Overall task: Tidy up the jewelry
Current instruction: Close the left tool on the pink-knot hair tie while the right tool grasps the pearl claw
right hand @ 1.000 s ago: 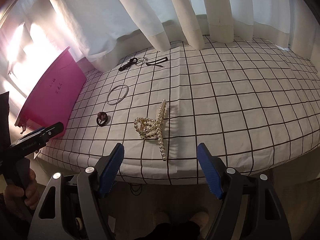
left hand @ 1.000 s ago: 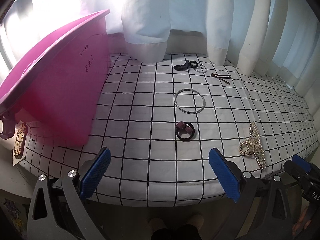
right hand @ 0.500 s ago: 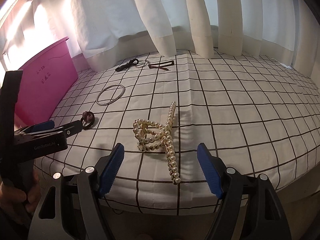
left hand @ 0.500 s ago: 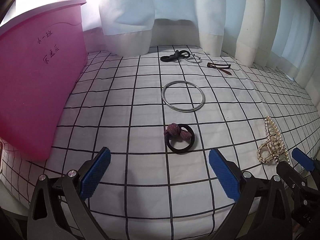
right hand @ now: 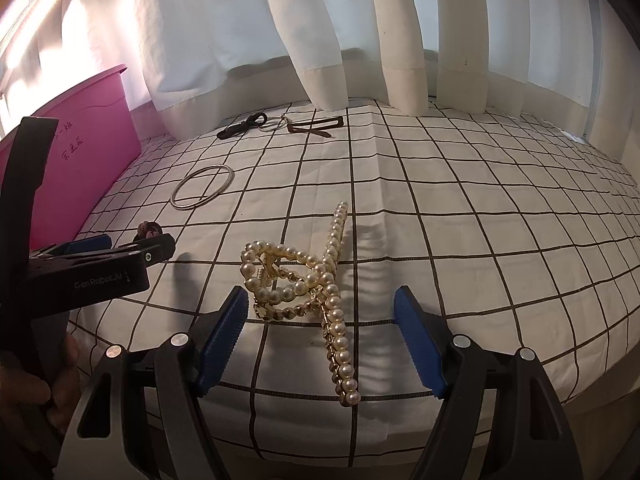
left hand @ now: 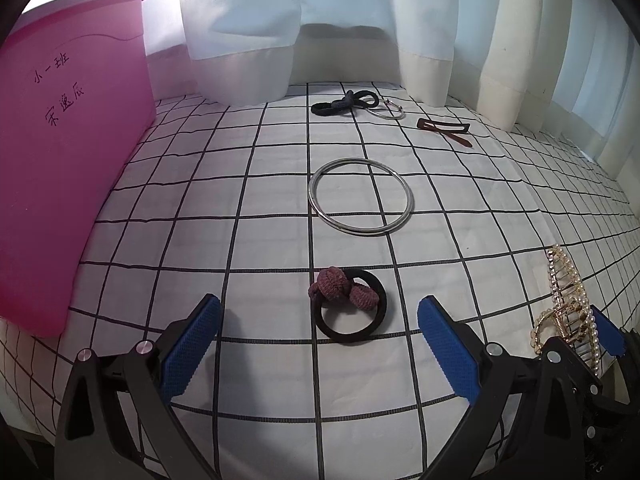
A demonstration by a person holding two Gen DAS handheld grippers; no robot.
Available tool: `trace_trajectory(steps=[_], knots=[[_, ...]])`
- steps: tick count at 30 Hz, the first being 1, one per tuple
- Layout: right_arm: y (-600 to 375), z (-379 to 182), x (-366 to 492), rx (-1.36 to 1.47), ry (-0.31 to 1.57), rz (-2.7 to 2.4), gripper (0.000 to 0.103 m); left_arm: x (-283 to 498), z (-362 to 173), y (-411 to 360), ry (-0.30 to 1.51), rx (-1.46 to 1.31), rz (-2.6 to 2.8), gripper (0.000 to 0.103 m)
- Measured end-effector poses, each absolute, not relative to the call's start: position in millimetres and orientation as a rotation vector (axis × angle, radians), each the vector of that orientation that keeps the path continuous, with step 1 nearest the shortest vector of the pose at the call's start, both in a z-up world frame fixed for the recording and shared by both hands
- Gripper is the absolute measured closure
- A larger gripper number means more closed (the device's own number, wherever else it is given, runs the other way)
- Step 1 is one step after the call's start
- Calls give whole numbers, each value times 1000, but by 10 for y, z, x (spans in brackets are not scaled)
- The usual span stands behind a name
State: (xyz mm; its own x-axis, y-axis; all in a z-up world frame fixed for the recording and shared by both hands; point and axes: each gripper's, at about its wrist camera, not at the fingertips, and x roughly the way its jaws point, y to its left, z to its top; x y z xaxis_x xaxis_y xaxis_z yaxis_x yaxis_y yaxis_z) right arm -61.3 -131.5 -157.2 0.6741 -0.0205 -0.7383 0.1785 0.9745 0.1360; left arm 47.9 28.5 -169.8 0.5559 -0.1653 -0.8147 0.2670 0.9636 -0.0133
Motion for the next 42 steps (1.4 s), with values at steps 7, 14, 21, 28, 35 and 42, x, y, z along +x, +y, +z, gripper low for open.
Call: trace_trajectory(steps=[7, 14, 21, 28, 35, 42], knots=[[-1278, -1593, -542, 174, 814, -122, 30, 531, -1727, 286, 933, 121, -238, 5], [-1275, -1609, -504, 165, 796, -118, 30, 540, -1732, 297, 908, 118, -246, 5], [-1164, -1611, -509, 105, 790, -80, 47, 492, -1703, 323, 884, 112, -243, 21], [-1138, -1607, -520, 114, 780, -71, 52, 392, -1646, 301, 858, 132, -295, 78], [-1205, -1583, -572, 164, 765, -59, 53, 311, -1634, 463, 872, 54, -316, 83], [-1254, -1469, -584, 182, 751, -44, 56, 231, -1481, 519, 853, 32, -310, 83]])
